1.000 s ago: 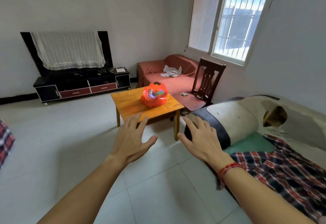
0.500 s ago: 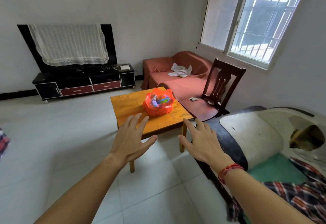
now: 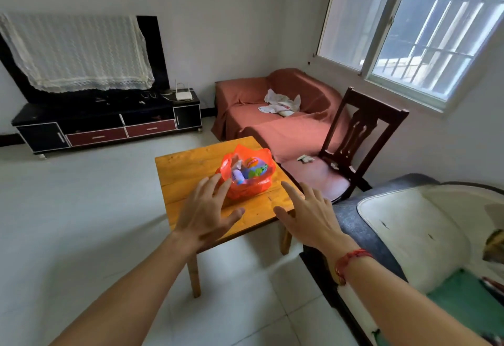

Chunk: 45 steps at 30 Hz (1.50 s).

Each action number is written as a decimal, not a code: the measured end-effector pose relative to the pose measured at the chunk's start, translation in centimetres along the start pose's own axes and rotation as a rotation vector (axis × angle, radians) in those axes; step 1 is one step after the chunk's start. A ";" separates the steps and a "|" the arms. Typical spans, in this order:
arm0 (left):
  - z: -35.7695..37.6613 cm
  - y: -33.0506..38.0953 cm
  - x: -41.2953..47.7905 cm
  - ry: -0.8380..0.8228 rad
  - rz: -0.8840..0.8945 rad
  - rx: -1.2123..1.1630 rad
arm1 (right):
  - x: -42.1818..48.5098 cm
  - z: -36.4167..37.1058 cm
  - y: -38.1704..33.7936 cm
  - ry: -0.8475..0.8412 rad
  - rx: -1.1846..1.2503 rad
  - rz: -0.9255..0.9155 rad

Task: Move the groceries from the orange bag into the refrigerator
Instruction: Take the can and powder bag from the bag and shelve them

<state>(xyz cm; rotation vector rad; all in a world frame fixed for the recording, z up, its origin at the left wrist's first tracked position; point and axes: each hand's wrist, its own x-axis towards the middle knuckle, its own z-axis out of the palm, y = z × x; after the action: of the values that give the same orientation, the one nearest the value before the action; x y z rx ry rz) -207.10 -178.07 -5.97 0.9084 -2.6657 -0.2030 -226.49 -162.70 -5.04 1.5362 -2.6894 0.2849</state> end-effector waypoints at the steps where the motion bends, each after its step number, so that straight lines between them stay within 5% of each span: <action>1: 0.3 -0.4 1.4 0.010 0.010 -0.004 | 1.4 0.3 0.2 -0.004 0.003 0.005; 25: 15.8 -8.0 30.9 -0.207 -0.269 -0.025 | 36.0 12.7 9.9 -0.233 0.081 -0.080; 45: 24.3 -12.8 37.9 -0.348 -0.308 -0.162 | 46.0 19.5 7.5 -0.413 0.097 -0.058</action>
<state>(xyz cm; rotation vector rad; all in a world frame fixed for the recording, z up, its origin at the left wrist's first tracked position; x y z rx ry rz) -236.46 -210.69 -22.32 1.3299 -2.7420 -0.6957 -255.18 -201.54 -19.83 1.8814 -2.9611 0.1049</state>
